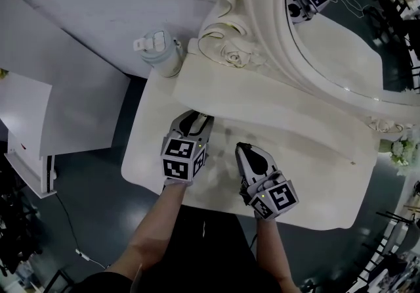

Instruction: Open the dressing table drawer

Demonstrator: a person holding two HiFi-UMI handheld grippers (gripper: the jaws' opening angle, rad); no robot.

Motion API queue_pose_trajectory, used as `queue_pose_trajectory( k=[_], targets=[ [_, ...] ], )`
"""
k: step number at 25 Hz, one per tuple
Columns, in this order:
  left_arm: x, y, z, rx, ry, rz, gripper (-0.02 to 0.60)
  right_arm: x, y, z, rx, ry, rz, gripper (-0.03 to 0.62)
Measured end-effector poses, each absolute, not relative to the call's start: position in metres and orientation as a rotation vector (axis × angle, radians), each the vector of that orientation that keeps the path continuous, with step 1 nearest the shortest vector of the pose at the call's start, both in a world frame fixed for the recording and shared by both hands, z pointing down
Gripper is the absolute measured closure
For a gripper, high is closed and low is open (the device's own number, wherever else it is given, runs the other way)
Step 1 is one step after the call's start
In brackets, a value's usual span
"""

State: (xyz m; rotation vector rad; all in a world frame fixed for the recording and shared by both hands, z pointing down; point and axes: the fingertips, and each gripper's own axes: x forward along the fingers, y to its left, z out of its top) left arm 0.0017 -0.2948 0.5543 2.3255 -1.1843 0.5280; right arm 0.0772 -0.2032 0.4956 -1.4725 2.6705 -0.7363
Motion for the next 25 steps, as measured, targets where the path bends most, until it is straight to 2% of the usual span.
queue_pose_trajectory(
  k=[6,7,8,25],
  targets=[
    [0.003,-0.293,0.554,2.327,-1.182,0.528,0.429,0.079,-0.199,0.496,-1.475,2.67,-0.746,0.588],
    [0.003,-0.292,0.554,2.327,-1.182,0.527,0.461,0.079,-0.199,0.496,-1.475,2.67,-0.746,0.588],
    [0.003,-0.291,0.554,2.325,-1.186,0.524,0.465,0.079,-0.198,0.496,-1.476,2.67,-0.746,0.588],
    [-0.006,-0.268,0.556,2.287,-1.185,0.517,0.466,0.076,-0.177,0.494,-1.47,2.683,-0.747,0.588]
  ],
)
